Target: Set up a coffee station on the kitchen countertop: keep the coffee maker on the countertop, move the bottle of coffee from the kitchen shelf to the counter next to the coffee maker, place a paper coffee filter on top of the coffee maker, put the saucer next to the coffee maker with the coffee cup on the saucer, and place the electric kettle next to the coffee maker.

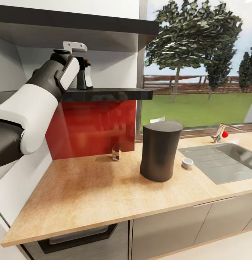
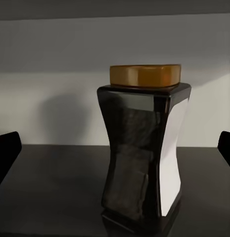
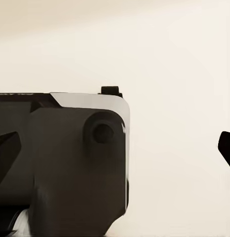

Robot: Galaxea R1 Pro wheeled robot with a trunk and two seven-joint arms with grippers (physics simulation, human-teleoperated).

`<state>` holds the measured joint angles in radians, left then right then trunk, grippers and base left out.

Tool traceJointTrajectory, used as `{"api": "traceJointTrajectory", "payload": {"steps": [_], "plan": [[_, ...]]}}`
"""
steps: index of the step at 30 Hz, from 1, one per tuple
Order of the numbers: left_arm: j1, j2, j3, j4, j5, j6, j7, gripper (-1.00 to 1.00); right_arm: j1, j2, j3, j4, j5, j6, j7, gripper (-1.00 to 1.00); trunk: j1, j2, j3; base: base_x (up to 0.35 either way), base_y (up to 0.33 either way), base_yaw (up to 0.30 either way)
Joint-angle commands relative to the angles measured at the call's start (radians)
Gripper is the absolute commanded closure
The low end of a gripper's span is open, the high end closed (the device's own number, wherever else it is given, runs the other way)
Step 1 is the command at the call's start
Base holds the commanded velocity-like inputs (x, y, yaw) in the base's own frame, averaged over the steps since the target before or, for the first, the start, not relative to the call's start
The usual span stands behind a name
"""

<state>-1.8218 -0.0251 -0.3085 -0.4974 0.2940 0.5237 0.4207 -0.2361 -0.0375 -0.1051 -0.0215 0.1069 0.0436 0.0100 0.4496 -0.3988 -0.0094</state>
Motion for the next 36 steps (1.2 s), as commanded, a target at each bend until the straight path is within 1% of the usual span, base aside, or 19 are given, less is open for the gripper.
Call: {"api": "traceJointTrajectory", "payload": {"steps": [1,6,13,26,27,31,36], "plan": [[-0.001,0.001,-0.008,-0.001,0.011,0.002,0.009,-1.0,0.001,-0.002,-0.008,-0.002,0.01,0.004,0.001,-1.0,0.0,-0.001,-0.001,0.017,0.0,0.0],[0.0,0.001,-0.008,-0.001,0.011,0.002,0.009,-1.0,0.003,-0.003,-0.008,-0.003,0.01,0.004,0.001,-1.0,0.0,-0.001,-0.001,0.02,0.0,0.0],[0.001,0.002,-0.008,0.002,0.011,0.001,0.009,-1.0,0.003,-0.004,-0.009,-0.004,0.01,0.004,0.001,-1.0,0.0,-0.001,-0.001,0.169,0.0,0.0],[0.002,0.004,-0.009,0.008,0.011,0.0,0.009,-1.0,0.003,-0.004,-0.01,-0.004,0.009,0.004,0.001,-1.0,0.0,-0.001,-0.001,0.038,0.0,0.0],[0.004,0.004,-0.009,0.009,0.011,0.0,0.009,-1.0,0.003,-0.004,-0.01,-0.004,0.008,0.004,0.001,-1.0,0.0,-0.001,-0.001,0.027,0.0,0.0],[0.055,0.004,-0.008,0.001,0.011,-0.003,0.011,-1.0,0.003,-0.004,-0.01,-0.005,0.008,0.004,0.0,-1.0,0.0,-0.001,-0.001,0.007,0.0,0.0],[0.07,0.004,-0.008,0.0,0.013,-0.004,0.011,-1.0,0.003,-0.005,-0.01,-0.004,0.008,0.004,0.0,-1.0,0.0,-0.001,-0.001,0.001,0.0,0.0]]}}
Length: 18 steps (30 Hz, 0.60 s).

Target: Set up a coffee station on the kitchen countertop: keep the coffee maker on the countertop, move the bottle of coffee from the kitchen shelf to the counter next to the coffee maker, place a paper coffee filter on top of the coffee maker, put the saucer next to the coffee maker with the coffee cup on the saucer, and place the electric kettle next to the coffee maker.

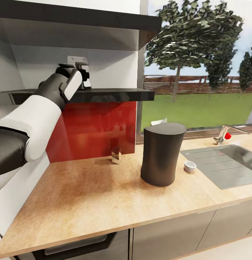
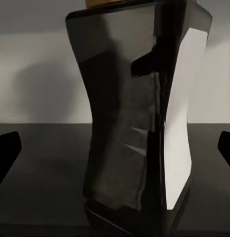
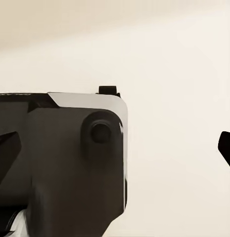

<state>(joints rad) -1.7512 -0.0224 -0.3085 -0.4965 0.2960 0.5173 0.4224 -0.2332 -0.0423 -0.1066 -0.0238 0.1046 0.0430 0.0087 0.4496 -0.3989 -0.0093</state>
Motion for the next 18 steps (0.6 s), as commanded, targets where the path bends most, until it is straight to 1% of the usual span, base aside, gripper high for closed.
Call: {"api": "traceJointTrajectory", "payload": {"steps": [1,5,6,11,18], "plan": [[0.001,0.001,-0.007,-0.001,0.011,0.003,0.009,-1.0,0.0,-0.002,-0.008,-0.001,0.01,0.005,0.001,-1.0,0.0,-0.001,-0.001,0.061,0.0,0.0],[0.002,0.001,-0.002,-0.002,0.011,0.003,0.009,-1.0,0.0,-0.009,-0.008,-0.002,0.01,0.005,0.001,-1.0,0.0,-0.001,-0.001,0.163,0.0,0.0],[0.002,0.001,0.004,-0.002,0.011,0.003,0.009,-1.0,0.0,-0.011,-0.008,-0.002,0.01,0.005,0.002,-1.0,0.0,-0.001,-0.001,0.056,0.0,0.0],[0.002,0.001,0.006,-0.002,0.011,0.002,0.008,-1.0,0.0,-0.011,-0.008,-0.002,0.01,0.005,0.001,-1.0,0.0,-0.001,-0.001,0.031,0.0,0.0],[0.002,-0.001,0.007,-0.004,0.012,0.001,0.007,-1.0,0.0,-0.011,-0.008,-0.001,0.01,0.005,0.002,-1.0,0.0,-0.001,-0.001,0.205,0.0,0.0]]}}
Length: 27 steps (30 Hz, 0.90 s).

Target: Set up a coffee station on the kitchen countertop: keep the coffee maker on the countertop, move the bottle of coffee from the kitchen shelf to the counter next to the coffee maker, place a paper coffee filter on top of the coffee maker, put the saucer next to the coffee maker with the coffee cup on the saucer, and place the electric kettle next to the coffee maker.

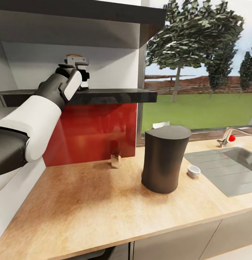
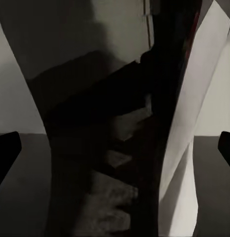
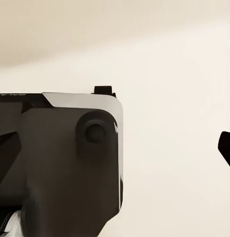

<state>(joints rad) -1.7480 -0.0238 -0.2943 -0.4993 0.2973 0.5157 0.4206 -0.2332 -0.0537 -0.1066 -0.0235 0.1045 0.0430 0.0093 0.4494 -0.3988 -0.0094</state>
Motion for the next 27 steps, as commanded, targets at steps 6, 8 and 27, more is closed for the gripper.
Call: {"api": "traceJointTrajectory", "payload": {"steps": [6,8,27], "plan": [[-0.001,0.001,-0.007,-0.002,0.011,0.003,0.009,-1.0,0.0,0.0,-0.008,-0.001,0.01,0.005,0.001,-1.0,0.001,-0.001,-0.001,0.044,0.0,0.0],[-0.001,0.0,-0.006,-0.002,0.011,0.003,0.009,-1.0,0.0,0.0,-0.008,-0.001,0.01,0.005,0.0,-1.0,0.001,-0.001,-0.001,0.104,0.0,0.0],[-0.001,-0.001,0.001,-0.03,0.011,0.004,0.004,1.0,0.0,-0.001,-0.008,-0.001,0.01,0.005,0.001,-1.0,0.001,-0.001,-0.001,0.008,0.0,0.0]]}}
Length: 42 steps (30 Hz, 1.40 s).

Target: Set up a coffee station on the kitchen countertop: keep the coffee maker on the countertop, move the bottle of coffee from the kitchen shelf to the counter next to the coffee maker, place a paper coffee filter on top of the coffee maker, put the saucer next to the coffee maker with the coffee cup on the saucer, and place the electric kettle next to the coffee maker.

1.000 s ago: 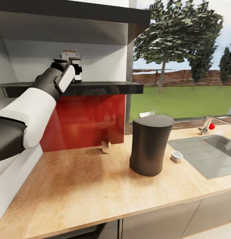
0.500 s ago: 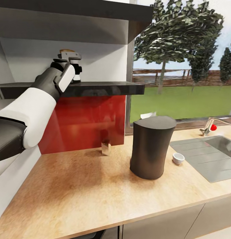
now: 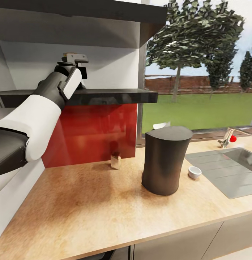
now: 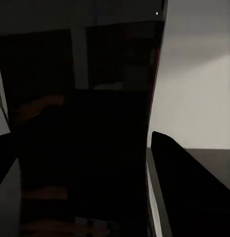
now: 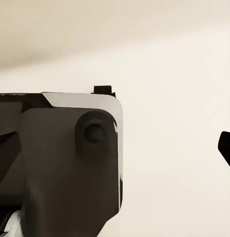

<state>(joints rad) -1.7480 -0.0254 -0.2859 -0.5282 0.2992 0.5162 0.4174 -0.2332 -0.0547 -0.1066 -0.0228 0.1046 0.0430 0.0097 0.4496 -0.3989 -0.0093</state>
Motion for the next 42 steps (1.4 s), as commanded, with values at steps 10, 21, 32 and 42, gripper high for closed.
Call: {"api": "traceJointTrajectory", "payload": {"steps": [10,21,32,42], "plan": [[-0.001,0.001,-0.008,-0.001,0.009,0.004,0.006,1.0,0.0,0.001,-0.008,-0.002,0.01,0.005,0.001,-1.0,0.0,-0.001,-0.001,0.0,0.0,0.0],[-0.001,-0.003,-0.01,-0.075,0.009,0.005,0.005,1.0,0.0,0.002,-0.007,-0.003,0.011,0.004,0.001,-1.0,0.0,-0.001,-0.001,-0.105,0.0,0.0],[0.048,-0.008,-0.01,-0.13,0.011,0.007,0.0,1.0,0.0,0.01,-0.007,-0.006,0.011,-0.002,0.003,-1.0,0.0,-0.001,-0.001,-0.335,0.0,0.0],[0.101,-0.001,-0.007,-0.187,0.009,0.006,-0.135,1.0,0.0,0.012,-0.011,-0.009,0.008,-0.029,0.003,-1.0,0.0,-0.001,-0.001,-0.336,0.0,0.0]]}}
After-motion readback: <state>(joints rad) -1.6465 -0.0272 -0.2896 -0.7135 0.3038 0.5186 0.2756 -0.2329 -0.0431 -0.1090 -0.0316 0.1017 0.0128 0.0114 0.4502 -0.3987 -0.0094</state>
